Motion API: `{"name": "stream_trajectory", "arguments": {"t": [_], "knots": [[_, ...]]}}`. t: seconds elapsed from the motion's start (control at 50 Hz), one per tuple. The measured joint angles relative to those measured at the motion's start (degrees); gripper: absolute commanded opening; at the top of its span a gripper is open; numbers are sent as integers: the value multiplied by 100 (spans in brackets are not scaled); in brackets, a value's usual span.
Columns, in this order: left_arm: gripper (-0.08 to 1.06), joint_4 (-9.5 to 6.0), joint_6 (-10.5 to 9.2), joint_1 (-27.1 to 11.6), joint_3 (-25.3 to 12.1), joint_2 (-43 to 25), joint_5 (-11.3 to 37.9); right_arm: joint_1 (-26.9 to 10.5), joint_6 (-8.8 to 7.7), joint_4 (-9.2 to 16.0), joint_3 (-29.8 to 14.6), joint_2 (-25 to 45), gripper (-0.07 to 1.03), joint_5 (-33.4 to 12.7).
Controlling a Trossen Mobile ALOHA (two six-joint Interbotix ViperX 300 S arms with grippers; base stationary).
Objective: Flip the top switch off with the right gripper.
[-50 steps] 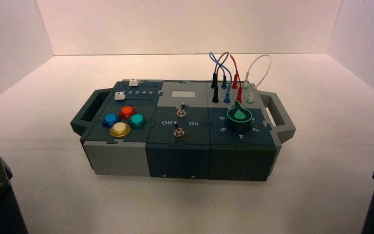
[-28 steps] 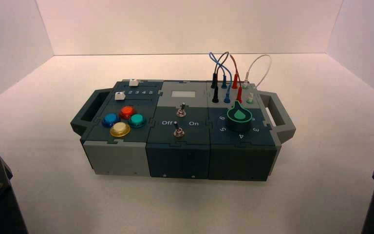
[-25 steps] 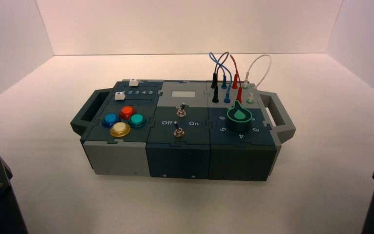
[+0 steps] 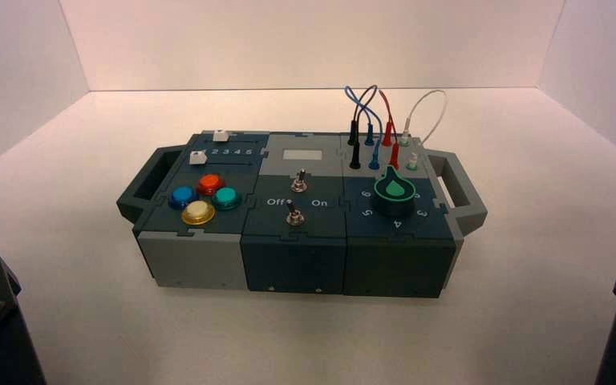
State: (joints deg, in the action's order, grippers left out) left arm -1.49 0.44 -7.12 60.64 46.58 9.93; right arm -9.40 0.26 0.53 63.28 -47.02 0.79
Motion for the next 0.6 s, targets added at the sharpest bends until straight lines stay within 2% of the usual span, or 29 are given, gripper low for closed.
{"name": "stream_trajectory", "arguments": {"t": [0.08,0.14,0.16,0.22,0.28,0.32,0.36,0.44,0.6], "knots": [[-3,0,-9,-97,-88,-141,290,-167,18,18,-53,97,-2,-141],[-3,-9,-9,-343,-211,-404,844,-483,26,62,-132,246,-2,-360],[-3,-9,-9,-343,-211,-404,844,-483,26,62,-132,246,-2,-360],[-3,-9,0,-545,-272,-554,1266,-773,44,132,-237,369,-3,-650],[-3,-44,0,-756,-343,-747,1670,-993,35,141,-299,466,-2,-826],[-3,-70,-9,-896,-378,-914,1951,-1274,35,149,-369,606,-2,-1028],[-3,-114,-9,-958,-387,-1020,2136,-1354,35,149,-387,642,-3,-1099],[-3,-176,-9,-1002,-396,-1248,2452,-1573,44,176,-413,721,-2,-1336],[-3,-281,-9,-1037,-396,-1608,2751,-2021,53,316,-519,853,-2,-1723]]}}
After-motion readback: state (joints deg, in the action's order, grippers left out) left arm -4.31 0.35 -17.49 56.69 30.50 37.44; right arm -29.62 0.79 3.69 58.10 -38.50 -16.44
